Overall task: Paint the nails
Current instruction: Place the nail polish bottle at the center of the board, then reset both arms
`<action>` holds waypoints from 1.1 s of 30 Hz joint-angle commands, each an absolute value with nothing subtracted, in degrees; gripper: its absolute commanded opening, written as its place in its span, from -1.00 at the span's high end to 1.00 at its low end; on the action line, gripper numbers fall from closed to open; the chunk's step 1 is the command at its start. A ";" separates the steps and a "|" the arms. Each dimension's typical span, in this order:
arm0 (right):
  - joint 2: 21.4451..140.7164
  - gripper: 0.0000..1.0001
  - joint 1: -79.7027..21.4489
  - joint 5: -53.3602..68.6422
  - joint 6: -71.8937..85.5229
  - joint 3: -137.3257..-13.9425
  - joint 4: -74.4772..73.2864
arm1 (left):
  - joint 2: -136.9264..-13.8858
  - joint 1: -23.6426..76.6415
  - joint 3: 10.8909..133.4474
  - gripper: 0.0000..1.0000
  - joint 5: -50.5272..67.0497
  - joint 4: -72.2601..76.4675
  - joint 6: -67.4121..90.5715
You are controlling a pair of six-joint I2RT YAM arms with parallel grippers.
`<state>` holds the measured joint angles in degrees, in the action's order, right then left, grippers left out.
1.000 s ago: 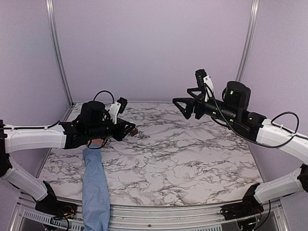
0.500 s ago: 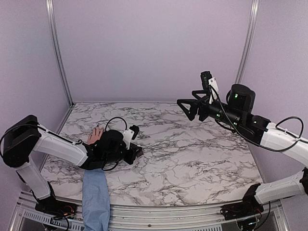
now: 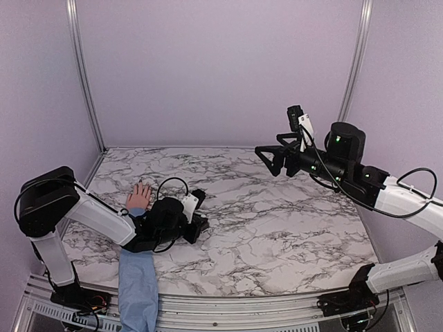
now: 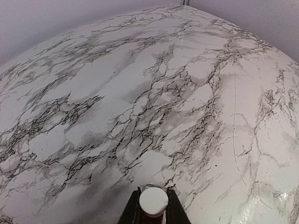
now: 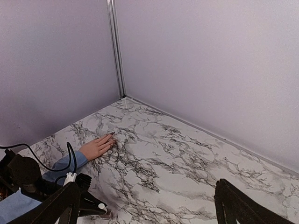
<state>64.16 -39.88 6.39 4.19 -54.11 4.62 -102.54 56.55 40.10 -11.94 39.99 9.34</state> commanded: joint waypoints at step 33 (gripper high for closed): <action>75.82 -0.97 -33.36 -1.69 13.18 -71.84 -14.26 | -83.95 48.33 58.17 -0.98 -7.97 7.76 10.99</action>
